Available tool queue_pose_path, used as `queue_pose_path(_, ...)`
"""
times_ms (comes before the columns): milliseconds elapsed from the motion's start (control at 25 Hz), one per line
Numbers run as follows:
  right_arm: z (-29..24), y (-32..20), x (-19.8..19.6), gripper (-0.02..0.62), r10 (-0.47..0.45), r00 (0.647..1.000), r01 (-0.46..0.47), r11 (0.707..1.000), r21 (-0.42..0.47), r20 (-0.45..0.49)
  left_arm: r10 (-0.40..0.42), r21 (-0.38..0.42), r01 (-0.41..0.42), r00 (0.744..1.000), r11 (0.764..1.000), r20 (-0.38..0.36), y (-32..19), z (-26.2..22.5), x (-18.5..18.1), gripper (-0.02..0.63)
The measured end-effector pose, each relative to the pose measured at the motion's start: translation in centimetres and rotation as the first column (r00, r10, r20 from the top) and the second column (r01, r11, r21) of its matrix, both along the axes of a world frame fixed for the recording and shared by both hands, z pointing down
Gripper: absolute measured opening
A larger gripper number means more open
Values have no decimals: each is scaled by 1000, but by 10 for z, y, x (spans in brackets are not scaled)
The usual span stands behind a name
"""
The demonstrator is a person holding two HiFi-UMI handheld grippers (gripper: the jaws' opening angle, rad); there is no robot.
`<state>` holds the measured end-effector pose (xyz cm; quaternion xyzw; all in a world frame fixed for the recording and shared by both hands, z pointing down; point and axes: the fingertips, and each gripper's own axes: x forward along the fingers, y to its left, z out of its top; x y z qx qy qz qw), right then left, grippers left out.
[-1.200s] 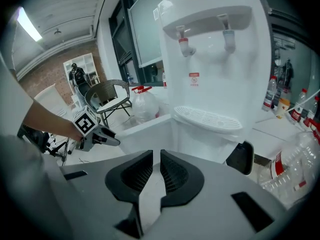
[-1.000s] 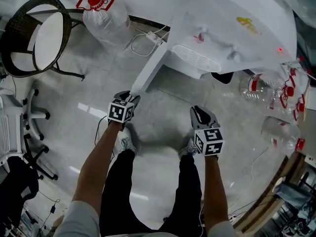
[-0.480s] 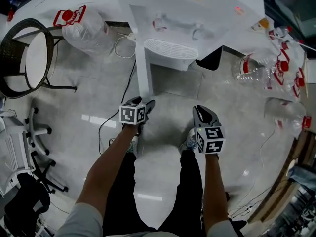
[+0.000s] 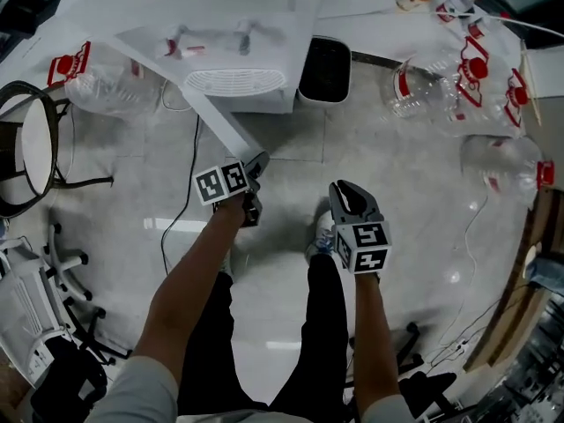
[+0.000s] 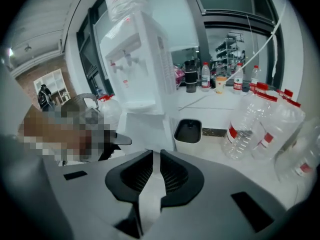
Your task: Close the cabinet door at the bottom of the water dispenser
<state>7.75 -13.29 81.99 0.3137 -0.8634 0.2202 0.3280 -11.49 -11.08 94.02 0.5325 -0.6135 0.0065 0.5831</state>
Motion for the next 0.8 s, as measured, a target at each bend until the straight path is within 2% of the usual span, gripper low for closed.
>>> queue_pose_path(160,8,-8,32,72,46,999,-45,999,-9,11,-106,26,107,993,994,-54,-36,-1,15,334)
queue_pose_path(320,21,-11,59,72,60,998,-59,998,-31,7,-143,62,147,987,987,-70,-70,-4,28,333)
queue_pose_path(560,31,-30,75,72,47,999,-45,998,-43,24,-97,116,96,995,989,2,-120,-5,40,331)
queue_pose_path(800,29,-61,87,72,42,998,-41,999,-17,40,-41,188,16,991,982,125,-166,-7,43,331)
